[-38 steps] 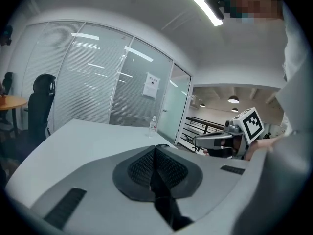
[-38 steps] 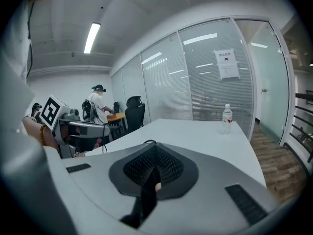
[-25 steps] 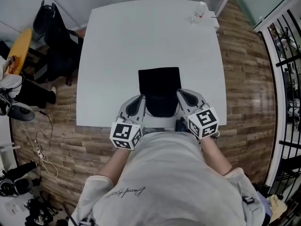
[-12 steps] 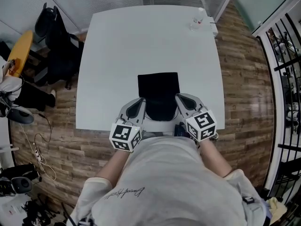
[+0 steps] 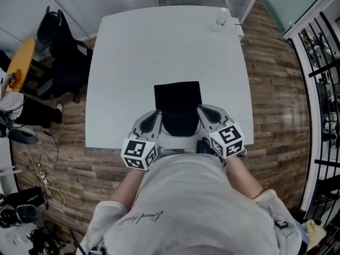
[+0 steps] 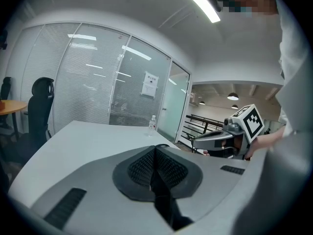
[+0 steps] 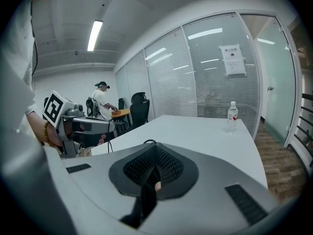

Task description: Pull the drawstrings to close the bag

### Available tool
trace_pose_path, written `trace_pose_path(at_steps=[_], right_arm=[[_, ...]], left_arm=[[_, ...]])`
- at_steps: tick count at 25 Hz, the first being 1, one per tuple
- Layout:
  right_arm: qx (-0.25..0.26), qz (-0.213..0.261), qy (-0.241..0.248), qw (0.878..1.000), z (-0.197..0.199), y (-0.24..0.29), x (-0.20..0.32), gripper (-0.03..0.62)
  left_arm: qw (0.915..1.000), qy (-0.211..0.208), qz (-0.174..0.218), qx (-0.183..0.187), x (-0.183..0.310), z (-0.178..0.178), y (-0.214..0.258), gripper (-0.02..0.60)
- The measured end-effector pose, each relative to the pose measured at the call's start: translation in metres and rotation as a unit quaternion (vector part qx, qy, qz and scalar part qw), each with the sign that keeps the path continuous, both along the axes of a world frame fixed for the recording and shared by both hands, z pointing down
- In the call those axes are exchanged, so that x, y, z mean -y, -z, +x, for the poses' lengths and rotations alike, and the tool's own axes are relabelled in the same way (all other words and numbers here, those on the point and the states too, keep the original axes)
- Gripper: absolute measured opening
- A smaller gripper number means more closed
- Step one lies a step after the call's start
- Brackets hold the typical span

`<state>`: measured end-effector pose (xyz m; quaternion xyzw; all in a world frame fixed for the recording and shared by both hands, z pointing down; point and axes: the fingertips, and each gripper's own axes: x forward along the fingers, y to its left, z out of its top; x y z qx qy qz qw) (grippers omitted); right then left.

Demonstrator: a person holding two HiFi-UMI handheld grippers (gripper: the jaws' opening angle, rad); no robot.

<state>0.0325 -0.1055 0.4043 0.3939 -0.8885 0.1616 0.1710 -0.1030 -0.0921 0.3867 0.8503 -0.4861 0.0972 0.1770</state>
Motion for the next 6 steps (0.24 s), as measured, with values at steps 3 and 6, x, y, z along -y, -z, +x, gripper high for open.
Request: trace_pose_path(at_steps=[3,6], right_arm=[[0.0,0.0,-0.005,1.0,0.0019,-0.0008,-0.0007,0.023],[0.001,0.001,-0.009,1.0,0.0063,-0.0017,-0.002,0.023]], left_arm=[[1.0,0.002,-0.001,-0.001,-0.0008,-0.0021,-0.001,0.012],[1.0,0.005,0.0,-0.002,-0.0007,-0.001,-0.002,0.012]])
